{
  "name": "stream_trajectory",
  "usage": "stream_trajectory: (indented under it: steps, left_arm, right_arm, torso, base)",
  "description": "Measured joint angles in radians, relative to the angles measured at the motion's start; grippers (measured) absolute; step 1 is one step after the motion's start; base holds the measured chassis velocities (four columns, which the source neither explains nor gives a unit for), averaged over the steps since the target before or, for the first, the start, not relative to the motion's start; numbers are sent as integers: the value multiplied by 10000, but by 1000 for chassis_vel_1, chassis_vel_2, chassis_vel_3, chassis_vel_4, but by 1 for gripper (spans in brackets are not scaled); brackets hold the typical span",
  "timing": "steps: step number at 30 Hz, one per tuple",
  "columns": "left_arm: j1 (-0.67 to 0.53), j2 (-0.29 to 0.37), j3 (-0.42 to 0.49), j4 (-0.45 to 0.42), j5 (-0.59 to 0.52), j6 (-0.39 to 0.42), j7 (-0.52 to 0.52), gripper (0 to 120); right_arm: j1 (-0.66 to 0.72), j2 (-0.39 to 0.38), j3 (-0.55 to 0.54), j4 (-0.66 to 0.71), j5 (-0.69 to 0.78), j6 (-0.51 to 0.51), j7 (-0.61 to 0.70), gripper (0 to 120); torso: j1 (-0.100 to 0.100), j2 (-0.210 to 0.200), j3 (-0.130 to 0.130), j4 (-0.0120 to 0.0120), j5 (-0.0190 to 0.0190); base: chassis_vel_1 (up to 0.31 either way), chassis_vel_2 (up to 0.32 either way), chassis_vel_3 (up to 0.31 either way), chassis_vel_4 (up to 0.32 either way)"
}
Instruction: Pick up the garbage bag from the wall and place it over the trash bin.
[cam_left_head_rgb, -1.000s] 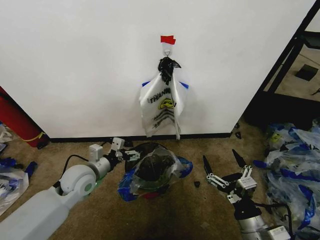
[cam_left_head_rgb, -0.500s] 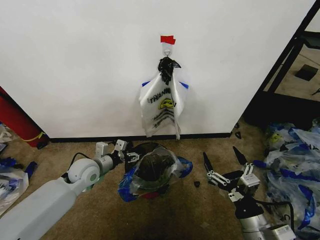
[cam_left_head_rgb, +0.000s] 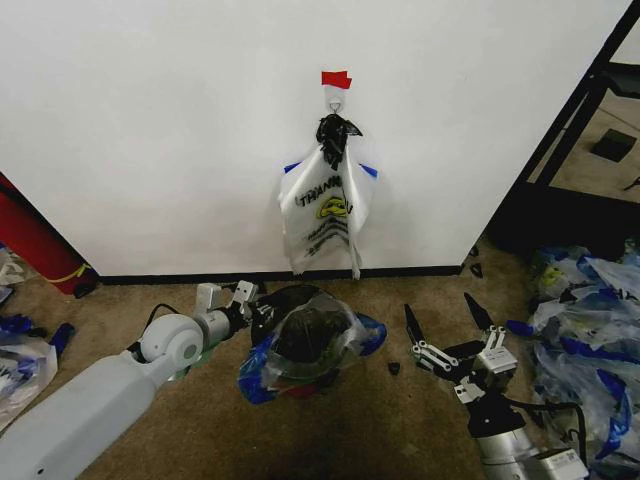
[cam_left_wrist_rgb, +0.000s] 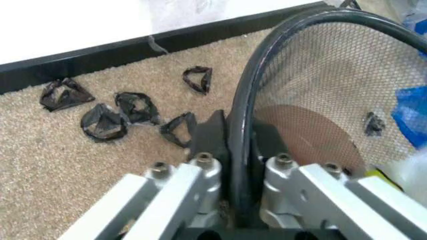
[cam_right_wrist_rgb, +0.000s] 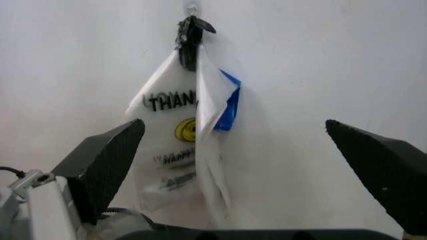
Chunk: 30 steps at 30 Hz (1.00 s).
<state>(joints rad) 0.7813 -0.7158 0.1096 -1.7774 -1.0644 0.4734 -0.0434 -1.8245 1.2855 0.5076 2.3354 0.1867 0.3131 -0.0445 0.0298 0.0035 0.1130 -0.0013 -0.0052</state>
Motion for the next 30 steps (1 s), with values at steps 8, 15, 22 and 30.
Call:
stream_trajectory:
  steps: [8, 15, 22, 30]
  left_arm:
    - [146, 36, -114, -165, -265, 145, -213, 2]
    - [848, 38, -1077, -1022, -1626, 257, -1457, 2]
    - [2557, -290, -2922, -2621, -3188, -204, -3660, 2]
    - [4368, -1192, -3741, -3621, -3084, -1668, -5588, 2]
  right_arm:
    - [46, -32, -17, -24, -6, -53, 83, 100]
    - [120, -139, -15, -48, 117, -229, 199, 100]
    - [274, -301, 6, -271, 360, -568, 454, 100]
    - [326, -360, 9, -442, 370, -697, 542, 100]
  torso:
    - [-1, 0, 0, 0, 0]
    - [0, 0, 0, 0, 2]
    - [-1, 0, -1, -2, 1]
    - [-1, 2, -1, 2, 2]
  base:
    - [0, 0, 0, 0]
    - [0, 0, 0, 0]
    - [0, 0, 0, 0]
    - [0, 0, 0, 0]
